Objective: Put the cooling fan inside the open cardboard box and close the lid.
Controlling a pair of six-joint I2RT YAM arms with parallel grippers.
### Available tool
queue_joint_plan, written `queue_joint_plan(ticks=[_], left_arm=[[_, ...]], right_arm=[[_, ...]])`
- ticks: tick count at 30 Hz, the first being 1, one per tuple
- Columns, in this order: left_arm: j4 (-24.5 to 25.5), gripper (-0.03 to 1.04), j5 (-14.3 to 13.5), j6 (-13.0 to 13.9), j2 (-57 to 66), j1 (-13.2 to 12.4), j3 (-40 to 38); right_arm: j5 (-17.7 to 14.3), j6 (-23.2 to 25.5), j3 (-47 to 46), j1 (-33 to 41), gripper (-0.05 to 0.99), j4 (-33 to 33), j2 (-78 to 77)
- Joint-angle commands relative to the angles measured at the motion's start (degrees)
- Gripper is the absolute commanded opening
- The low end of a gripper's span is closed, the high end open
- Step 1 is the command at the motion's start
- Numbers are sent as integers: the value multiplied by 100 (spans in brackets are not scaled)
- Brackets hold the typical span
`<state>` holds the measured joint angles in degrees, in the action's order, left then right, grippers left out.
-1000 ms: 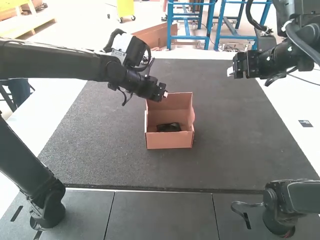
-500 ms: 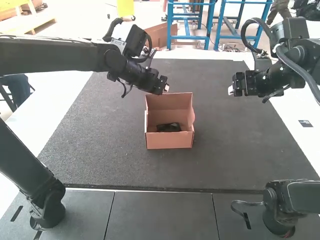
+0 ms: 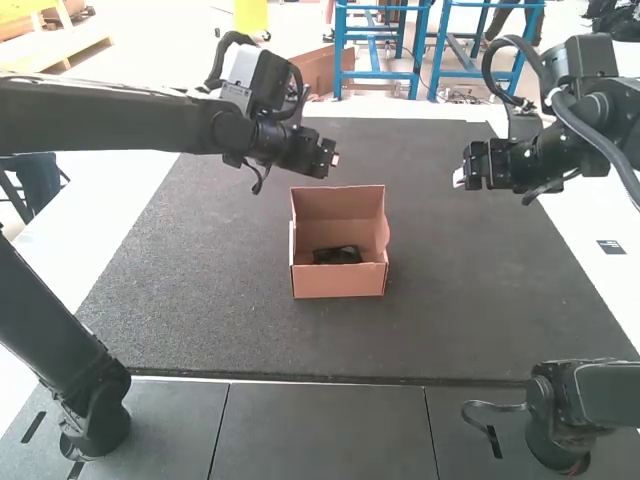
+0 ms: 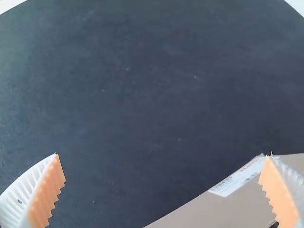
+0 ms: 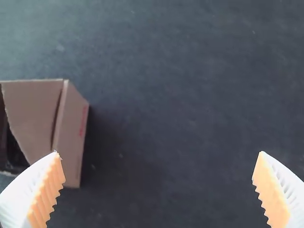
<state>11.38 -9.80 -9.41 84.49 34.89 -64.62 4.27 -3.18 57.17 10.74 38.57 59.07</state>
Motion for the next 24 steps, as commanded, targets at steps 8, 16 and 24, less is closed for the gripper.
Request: queue_joint_plan(ticks=[8,16,24], left_arm=[[304,97,-136,466,613,44,-156],[822,97,163,466,709,53,-200],[1051,97,312,414,859,193,-16]], right_arm=[[135,98,260,-55,90,-25,-159],[223,133,260,-64,90,-16,-159],[241,133,295,-72,90,-16,-159]])
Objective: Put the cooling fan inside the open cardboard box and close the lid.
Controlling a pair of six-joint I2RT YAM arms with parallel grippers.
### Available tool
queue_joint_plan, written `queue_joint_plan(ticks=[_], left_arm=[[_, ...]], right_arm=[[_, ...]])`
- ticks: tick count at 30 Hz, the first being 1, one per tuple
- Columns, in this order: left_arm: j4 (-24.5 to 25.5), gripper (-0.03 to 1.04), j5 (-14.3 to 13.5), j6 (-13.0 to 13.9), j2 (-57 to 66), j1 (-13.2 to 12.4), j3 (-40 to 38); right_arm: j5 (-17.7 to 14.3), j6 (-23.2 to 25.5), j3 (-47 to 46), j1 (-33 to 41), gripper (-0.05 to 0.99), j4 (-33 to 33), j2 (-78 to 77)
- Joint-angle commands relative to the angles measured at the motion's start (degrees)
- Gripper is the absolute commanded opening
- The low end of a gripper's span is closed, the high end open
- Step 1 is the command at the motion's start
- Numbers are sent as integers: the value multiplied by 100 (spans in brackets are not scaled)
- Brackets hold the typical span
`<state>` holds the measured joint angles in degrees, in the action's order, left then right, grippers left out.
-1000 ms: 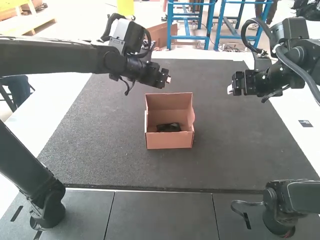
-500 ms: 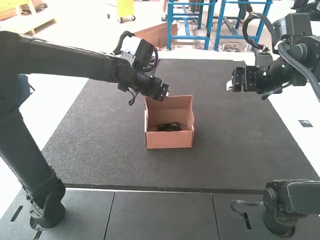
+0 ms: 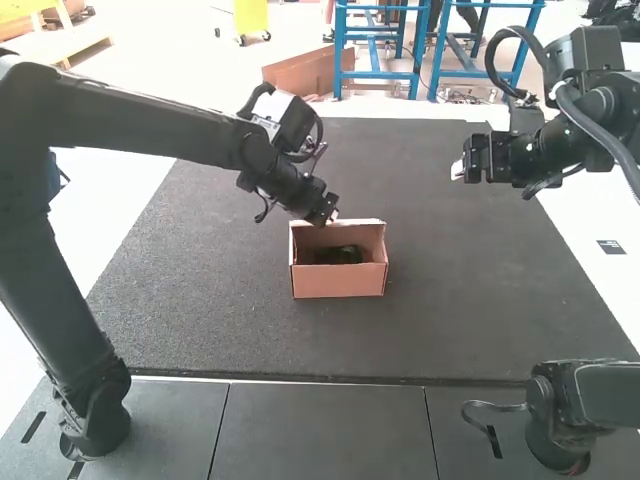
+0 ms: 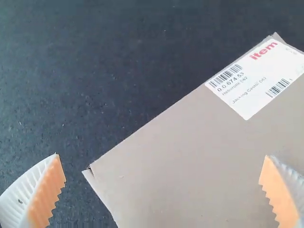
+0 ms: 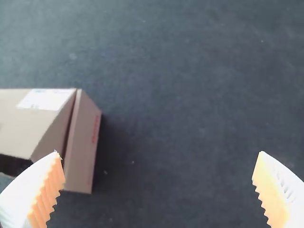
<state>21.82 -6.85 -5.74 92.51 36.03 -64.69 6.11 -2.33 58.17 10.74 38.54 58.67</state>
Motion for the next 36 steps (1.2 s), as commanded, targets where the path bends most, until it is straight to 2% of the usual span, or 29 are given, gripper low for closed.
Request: queue_joint_plan(ticks=[1,6,9,17,20,25,28,32,36], left_arm=[[6,97,17,38,57,123,35],[-82,97,17,-15,65,431,246],[-187,97,8,-24,83,510,404],[-653,97,-62,-24,92,528,931],[-855,97,-202,-15,136,510,1090],[-855,97,-326,-103,118,457,1151],[-460,97,-352,-103,-119,343,791],[191,97,-343,-103,-576,9,-53],[270,97,-317,-41,-1095,-369,-791]], right_arm=[[57,48,194,-72,90,-14,-111],[75,57,203,-72,90,-14,-119],[92,57,194,-81,90,-14,-111],[92,66,203,-28,90,22,-119],[101,92,203,-28,90,39,-119],[180,92,221,-28,90,48,-119],[286,136,177,-20,90,48,-119],[382,198,115,-20,90,22,-93],[444,373,115,-20,90,-102,-84]])
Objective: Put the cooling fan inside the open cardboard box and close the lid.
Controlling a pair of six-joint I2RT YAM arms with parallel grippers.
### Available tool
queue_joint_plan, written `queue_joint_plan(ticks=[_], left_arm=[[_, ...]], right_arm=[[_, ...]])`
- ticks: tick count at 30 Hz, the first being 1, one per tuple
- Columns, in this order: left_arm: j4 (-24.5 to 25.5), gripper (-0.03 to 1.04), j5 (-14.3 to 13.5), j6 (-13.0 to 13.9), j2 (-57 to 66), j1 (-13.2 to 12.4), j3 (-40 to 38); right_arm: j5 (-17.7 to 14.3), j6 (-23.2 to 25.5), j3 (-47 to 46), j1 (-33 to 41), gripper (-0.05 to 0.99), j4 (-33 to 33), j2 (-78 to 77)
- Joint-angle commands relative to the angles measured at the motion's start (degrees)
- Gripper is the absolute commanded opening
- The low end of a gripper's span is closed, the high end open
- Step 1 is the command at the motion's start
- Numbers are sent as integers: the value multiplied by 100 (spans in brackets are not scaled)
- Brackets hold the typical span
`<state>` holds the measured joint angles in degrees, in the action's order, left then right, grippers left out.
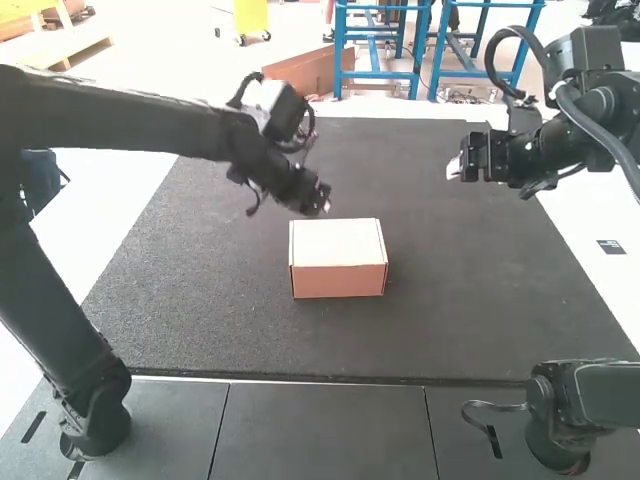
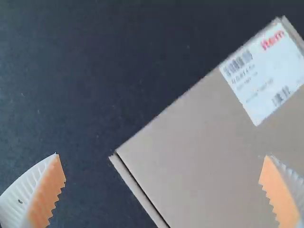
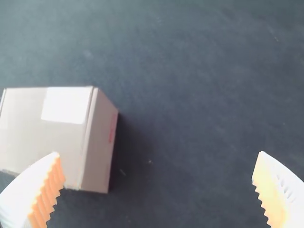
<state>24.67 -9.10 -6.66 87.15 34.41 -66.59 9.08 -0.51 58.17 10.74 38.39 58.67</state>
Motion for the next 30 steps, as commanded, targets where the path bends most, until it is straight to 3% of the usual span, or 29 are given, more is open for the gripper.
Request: queue_joint_plan(ticks=[1,3,9,17,21,24,30], left_arm=[[3,97,-83,94,-673,-295,-742],[47,97,-56,173,-911,-427,-944],[30,97,383,156,-1649,-796,-961],[-1219,97,954,165,-2941,-1350,14],[-1772,97,1016,165,-3609,-1569,735],[-1913,97,1033,165,-4119,-1666,1245],[-2344,97,963,156,-5402,-1666,2458]], right_arm=[[155,227,124,-20,90,-121,-84],[173,297,133,-20,90,-253,-93],[138,526,133,-46,91,-798,-216],[-214,526,-148,-20,91,-1607,-638],[-337,526,-359,-20,91,-1624,-849],[-460,526,-579,-37,91,-1712,-1130],[-609,359,-1264,-55,91,-2160,-1992]])
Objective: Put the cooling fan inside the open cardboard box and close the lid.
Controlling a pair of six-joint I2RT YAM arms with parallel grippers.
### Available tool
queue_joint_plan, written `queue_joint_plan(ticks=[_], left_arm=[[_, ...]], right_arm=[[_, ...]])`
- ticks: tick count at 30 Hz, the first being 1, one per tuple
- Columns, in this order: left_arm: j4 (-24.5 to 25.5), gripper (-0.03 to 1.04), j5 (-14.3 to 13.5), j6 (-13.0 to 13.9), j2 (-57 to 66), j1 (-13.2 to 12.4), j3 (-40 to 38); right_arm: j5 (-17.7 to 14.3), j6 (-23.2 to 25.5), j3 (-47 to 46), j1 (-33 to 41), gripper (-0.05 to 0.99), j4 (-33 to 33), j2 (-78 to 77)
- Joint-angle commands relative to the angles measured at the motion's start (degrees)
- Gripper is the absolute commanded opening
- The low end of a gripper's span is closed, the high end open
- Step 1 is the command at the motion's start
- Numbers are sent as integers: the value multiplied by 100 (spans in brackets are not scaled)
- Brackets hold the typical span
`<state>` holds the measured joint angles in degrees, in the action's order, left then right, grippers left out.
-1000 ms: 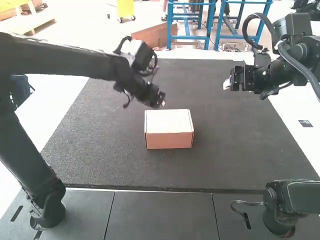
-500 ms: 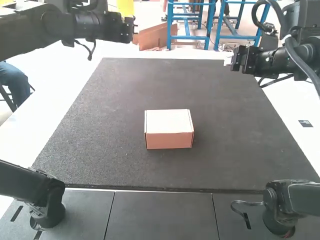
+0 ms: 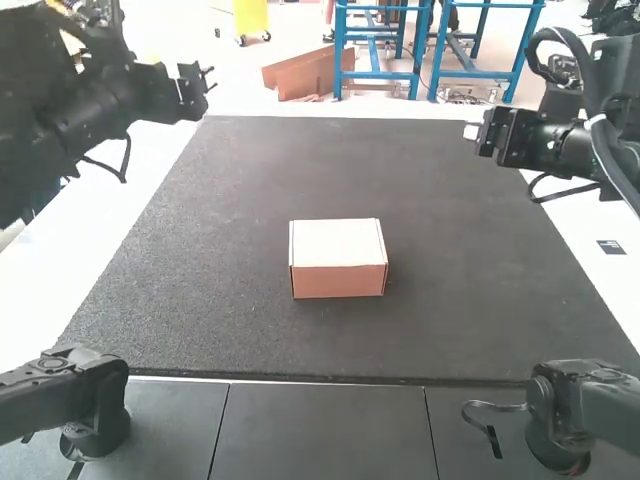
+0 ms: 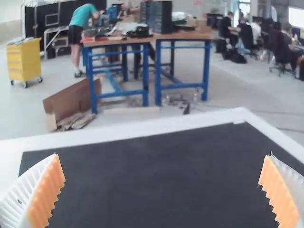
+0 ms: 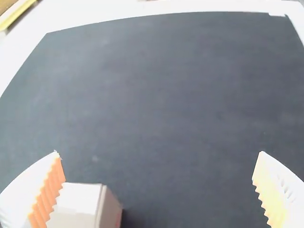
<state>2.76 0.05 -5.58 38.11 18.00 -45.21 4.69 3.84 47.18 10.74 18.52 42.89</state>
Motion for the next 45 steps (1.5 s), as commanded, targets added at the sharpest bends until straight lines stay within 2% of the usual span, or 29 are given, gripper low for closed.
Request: queue_joint_plan(ticks=[1,4,10,14,21,25,29,33,38,41,45], left_arm=[[-153,97,38,57,-699,-33,487],[-171,97,-146,66,-1244,-33,918],[-558,97,-524,75,-2053,-42,1744],[-716,97,-524,66,-2571,-42,2271],[-1410,97,-498,84,-3345,11,3299],[-1771,96,-515,268,-3530,11,3818],[-2052,96,-506,330,-3626,11,4301],[-2008,96,-524,330,-3811,-42,4530],[-1314,96,-629,242,-3811,-148,4530],[-953,96,-629,49,-3811,-332,4530],[-760,96,-629,-162,-3811,-701,4530]], right_arm=[[-188,-102,-306,-55,91,-270,-572],[-293,-366,-728,-37,91,-596,-1029],[-346,-665,-1404,-72,91,-1097,-1890],[-399,-849,-1905,-72,91,-1466,-2496],[-486,-1166,-2723,-81,91,-1993,-3621],[-636,-1350,-3083,-81,91,-2459,-4193],[-653,-1649,-3224,-72,91,-2846,-4175],[-724,-2071,-3839,-107,91,-3232,-4263],[-794,-2080,-4454,-143,91,-3408,-4298],[-812,-1974,-4709,-143,91,-3496,-4298],[-820,-1684,-4718,-151,91,-2942,-4307]])
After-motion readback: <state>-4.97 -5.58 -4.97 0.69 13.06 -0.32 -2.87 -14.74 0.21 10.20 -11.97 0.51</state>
